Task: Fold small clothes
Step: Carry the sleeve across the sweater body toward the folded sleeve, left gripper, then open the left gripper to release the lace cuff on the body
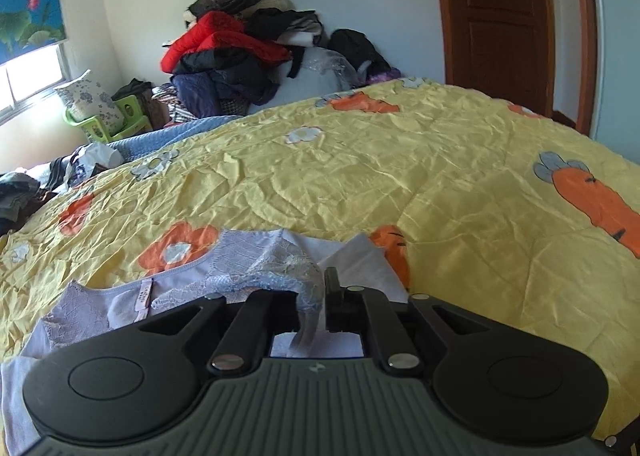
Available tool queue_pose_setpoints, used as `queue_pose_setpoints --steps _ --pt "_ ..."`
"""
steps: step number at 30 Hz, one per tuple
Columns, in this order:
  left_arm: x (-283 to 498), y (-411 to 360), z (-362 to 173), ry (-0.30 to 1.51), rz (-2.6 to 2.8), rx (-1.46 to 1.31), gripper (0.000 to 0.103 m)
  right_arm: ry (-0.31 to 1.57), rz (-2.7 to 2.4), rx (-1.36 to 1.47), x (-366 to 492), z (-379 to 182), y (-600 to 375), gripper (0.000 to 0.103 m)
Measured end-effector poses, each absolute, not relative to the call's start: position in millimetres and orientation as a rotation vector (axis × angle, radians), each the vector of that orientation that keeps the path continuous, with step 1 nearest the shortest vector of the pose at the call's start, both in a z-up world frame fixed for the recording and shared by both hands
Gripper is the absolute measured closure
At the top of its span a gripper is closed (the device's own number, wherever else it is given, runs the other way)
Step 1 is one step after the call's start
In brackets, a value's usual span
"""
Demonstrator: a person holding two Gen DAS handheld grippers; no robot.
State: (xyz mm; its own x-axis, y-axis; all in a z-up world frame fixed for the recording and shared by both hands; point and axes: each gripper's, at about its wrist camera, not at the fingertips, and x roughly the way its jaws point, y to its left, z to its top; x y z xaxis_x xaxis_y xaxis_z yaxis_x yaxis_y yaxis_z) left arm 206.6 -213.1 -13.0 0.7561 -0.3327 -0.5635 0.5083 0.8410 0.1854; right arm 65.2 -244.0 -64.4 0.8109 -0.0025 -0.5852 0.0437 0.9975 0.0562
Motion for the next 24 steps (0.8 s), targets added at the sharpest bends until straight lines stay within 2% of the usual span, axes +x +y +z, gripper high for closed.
queue_pose_setpoints --steps 2,4,5,9,24 --pt "203 -219 -14 0.543 -0.476 0.369 0.073 0.625 -0.024 0.068 65 -64 -244 0.001" --pt "199 -225 -14 0.523 -0.468 0.396 0.016 0.626 -0.024 0.066 66 -65 -244 0.001" --pt "195 -227 -13 0.492 -0.456 0.413 0.009 0.627 -0.024 0.064 66 -65 -243 0.001" --pt "183 -240 -8 0.419 -0.464 0.482 0.008 0.627 -0.021 0.067 67 -66 -244 0.001" --pt "179 -265 8 0.497 -0.627 0.358 0.008 0.629 -0.021 0.063 67 -66 -243 0.0"
